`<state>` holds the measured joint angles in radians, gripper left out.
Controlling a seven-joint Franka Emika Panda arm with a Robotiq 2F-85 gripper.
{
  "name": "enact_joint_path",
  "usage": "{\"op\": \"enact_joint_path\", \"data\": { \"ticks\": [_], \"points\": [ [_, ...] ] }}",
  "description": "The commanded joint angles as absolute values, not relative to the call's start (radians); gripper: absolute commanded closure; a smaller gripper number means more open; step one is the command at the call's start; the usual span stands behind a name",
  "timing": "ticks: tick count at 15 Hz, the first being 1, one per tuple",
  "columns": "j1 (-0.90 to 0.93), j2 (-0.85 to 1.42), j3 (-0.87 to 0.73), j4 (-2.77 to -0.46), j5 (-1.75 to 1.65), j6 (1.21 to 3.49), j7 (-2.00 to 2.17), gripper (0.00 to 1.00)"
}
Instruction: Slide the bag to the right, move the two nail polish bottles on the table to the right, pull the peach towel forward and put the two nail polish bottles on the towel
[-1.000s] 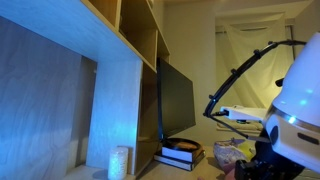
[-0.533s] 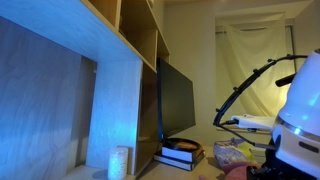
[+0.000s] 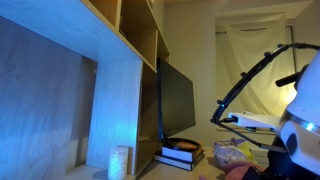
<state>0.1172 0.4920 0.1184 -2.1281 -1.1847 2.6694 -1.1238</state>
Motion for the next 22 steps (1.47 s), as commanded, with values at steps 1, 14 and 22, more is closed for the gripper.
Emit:
{"op": "enact_joint_path", "data": {
  "ticks": [1,14,22],
  "points": [
    [0.134,0.499,0.165,-2.080,-1.208,2.690,-1.199,0.00],
    [0.095,0.675,0.293,-1.800,-0.962,2.680,-2.076,0.00],
    [0.128,0.802,0.247,-1.622,-0.696,2.556,-2.383,0.00]
  ]
}}
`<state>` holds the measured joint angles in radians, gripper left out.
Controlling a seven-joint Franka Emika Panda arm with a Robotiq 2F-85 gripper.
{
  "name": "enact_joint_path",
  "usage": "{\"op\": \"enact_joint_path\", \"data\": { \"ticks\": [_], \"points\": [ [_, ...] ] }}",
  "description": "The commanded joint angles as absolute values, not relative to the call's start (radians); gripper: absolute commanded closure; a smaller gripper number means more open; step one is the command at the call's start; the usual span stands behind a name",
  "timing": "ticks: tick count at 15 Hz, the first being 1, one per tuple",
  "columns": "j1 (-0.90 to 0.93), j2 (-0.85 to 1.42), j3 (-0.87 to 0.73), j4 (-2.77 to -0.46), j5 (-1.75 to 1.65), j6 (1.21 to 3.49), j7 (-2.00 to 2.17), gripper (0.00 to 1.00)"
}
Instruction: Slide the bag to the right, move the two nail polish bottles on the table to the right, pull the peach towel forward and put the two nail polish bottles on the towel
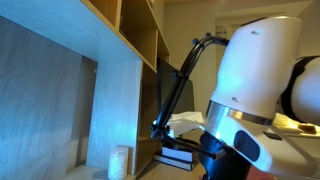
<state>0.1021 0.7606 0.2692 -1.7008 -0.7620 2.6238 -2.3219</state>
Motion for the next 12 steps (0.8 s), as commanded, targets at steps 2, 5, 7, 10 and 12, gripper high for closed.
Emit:
{"op": "enact_joint_path", "data": {
  "ticks": [2,5,7,10,12],
  "points": [
    [0.139,0.821,0.233,-1.590,-0.659,2.523,-2.409,0.00],
    [0.147,0.849,0.228,-1.547,-0.610,2.492,-2.461,0.00],
    [0.165,0.871,0.211,-1.512,-0.594,2.467,-2.484,0.00],
    [0.176,0.914,0.209,-1.461,-0.571,2.454,-2.553,0.00],
    [0.186,0.926,0.204,-1.447,-0.554,2.458,-2.575,0.00]
  ]
}}
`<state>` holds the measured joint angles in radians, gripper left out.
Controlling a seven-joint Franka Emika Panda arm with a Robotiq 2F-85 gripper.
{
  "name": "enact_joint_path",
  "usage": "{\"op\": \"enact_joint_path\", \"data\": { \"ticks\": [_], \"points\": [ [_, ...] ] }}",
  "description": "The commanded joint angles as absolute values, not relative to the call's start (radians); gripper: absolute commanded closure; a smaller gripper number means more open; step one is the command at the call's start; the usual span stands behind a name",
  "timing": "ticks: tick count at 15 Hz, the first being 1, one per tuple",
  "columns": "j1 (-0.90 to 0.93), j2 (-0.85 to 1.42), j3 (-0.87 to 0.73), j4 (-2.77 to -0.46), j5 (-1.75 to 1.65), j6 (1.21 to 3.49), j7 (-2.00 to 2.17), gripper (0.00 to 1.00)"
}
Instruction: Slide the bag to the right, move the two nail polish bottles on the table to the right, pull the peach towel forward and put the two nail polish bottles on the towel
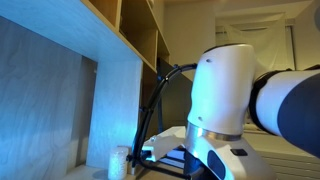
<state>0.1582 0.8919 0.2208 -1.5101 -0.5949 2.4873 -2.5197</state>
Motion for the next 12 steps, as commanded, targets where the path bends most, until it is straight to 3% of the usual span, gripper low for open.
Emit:
{"op": "enact_joint_path", "data": {
  "ticks": [1,12],
  "points": [
    [0.186,0.901,0.190,-1.497,-0.555,2.493,-2.549,0.00],
    [0.198,0.960,0.187,-1.455,-0.492,2.504,-2.568,0.00]
  ]
}}
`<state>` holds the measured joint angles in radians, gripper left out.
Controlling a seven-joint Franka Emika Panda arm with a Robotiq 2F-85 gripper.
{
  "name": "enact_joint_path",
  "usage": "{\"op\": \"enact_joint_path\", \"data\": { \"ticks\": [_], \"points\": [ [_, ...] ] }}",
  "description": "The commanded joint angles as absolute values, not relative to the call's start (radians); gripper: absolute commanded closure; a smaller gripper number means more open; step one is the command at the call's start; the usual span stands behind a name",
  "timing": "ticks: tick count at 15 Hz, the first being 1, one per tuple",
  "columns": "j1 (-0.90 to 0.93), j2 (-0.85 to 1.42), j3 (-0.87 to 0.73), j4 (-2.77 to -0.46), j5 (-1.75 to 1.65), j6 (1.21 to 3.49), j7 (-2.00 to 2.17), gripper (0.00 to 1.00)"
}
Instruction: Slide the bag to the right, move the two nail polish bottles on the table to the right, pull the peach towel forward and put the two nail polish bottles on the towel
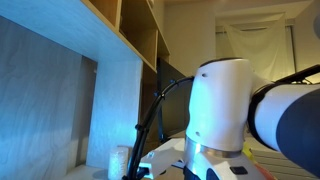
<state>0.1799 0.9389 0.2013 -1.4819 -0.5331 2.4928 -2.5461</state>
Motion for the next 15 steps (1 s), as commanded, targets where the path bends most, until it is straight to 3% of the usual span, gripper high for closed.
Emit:
{"op": "enact_joint_path", "data": {
  "ticks": [1,4,5,7,13,15],
  "points": [
    [0.203,0.964,0.183,-1.447,-0.488,2.499,-2.563,0.00],
    [0.211,0.974,0.178,-1.431,-0.480,2.497,-2.555,0.01],
    [0.212,0.978,0.176,-1.427,-0.479,2.503,-2.553,0.26],
    [0.219,0.984,0.168,-1.414,-0.481,2.497,-2.551,0.29],
    [0.237,0.993,0.158,-1.392,-0.480,2.500,-2.546,0.75],
    [0.240,0.968,0.152,-1.423,-0.489,2.525,-2.536,0.78]
  ]
}}
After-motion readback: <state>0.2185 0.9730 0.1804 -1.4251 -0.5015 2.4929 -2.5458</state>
